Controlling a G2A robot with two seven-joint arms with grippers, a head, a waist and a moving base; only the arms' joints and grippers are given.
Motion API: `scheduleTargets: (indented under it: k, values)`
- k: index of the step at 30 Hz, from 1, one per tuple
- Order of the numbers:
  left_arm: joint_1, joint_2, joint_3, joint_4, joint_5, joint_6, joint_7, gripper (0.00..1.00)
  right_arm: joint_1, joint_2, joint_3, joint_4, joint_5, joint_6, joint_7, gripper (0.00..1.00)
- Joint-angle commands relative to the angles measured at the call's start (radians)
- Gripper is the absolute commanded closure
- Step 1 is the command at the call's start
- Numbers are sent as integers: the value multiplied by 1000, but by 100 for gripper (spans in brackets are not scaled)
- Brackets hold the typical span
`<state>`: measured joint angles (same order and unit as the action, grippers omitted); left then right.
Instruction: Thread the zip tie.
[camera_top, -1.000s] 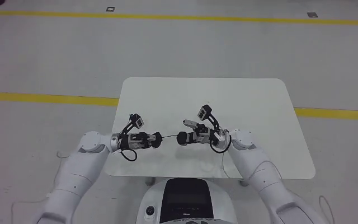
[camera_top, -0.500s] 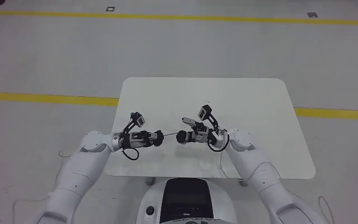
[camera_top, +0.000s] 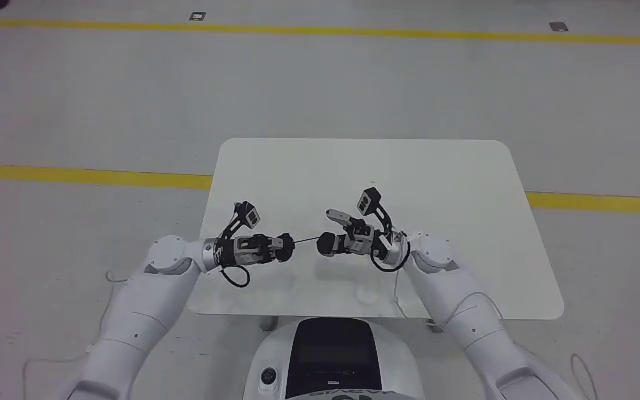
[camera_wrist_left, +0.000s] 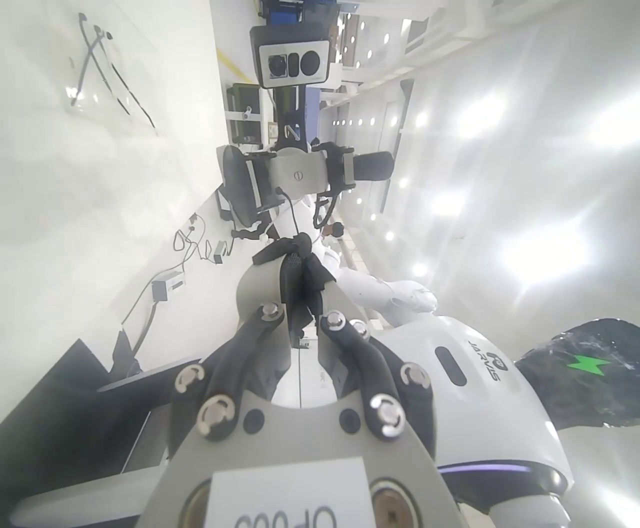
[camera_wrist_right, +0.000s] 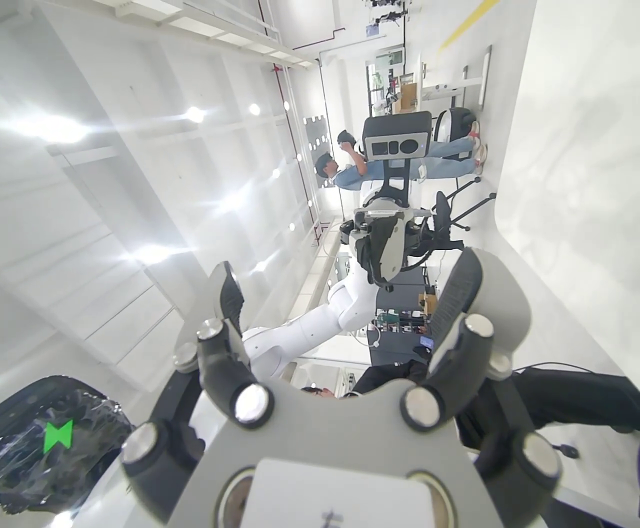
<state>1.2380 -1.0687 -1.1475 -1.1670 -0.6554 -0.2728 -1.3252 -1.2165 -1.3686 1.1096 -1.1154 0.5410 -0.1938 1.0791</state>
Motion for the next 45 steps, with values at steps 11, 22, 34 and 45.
scheduleTargets:
  k: [11, 22, 34, 45]
  values:
    - [8, 7, -6, -2, -12, 7, -8, 100, -12, 11, -5, -17, -17, 7, 1, 56]
    - [8, 7, -6, -2, -12, 7, -8, 100, 9, 10, -36, 15, -17, 12, -4, 69]
    - [8, 7, -6, -2, -12, 7, -8, 100, 18, 15, -46, 45, -17, 0, -3, 89]
    - [8, 7, -6, -2, -12, 7, -8, 100, 18, 20, -56, 48, -24, -19, 21, 77]
